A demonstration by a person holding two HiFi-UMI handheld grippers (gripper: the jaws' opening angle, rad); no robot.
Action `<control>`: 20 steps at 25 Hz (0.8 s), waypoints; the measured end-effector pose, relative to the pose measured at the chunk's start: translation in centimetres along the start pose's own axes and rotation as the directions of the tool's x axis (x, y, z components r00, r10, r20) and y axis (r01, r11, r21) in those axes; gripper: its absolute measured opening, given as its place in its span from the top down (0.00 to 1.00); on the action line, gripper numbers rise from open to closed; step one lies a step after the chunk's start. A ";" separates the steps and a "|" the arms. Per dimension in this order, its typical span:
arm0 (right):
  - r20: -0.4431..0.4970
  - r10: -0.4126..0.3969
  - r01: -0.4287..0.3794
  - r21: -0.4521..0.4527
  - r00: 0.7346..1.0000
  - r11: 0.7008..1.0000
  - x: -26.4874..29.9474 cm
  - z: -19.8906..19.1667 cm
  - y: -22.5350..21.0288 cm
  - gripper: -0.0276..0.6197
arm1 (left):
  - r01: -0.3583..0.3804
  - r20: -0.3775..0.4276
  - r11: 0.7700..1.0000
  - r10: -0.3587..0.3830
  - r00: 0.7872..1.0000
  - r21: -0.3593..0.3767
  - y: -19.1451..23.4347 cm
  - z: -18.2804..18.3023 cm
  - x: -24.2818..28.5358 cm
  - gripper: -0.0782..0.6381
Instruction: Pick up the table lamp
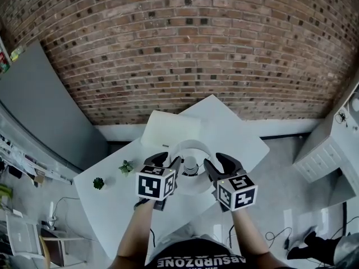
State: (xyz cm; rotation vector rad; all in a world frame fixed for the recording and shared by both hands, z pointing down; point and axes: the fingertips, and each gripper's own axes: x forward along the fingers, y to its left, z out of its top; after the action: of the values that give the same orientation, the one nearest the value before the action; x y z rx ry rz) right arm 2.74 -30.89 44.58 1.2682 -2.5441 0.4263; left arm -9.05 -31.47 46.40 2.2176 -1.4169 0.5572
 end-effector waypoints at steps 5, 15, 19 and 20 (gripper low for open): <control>-0.101 -0.030 0.030 0.004 0.994 1.000 1.4 -0.3 -0.8 0.71 | -0.004 -0.071 1.000 0.003 0.997 -0.023 0.6 -0.4 1.1 0.67; -0.289 -0.066 0.058 -0.037 0.955 0.998 3.0 -1.8 -1.0 0.72 | -0.067 -0.141 0.997 0.062 0.988 -0.028 1.0 -1.4 2.3 0.68; -0.336 -0.053 0.031 -0.072 0.941 0.997 3.1 -1.9 -0.6 0.75 | -0.063 -0.138 0.996 0.055 0.989 -0.055 1.0 -1.5 2.2 0.70; -0.335 -0.055 0.032 -0.073 0.941 0.997 3.1 -1.9 -0.6 0.75 | -0.069 -0.132 0.995 0.059 0.990 -0.069 1.0 -1.4 2.1 0.71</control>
State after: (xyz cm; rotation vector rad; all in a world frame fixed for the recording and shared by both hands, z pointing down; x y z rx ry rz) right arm 1.67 -32.78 47.56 1.1164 -2.2206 0.4982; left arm -9.27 -32.62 48.89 2.0463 -1.4225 0.6483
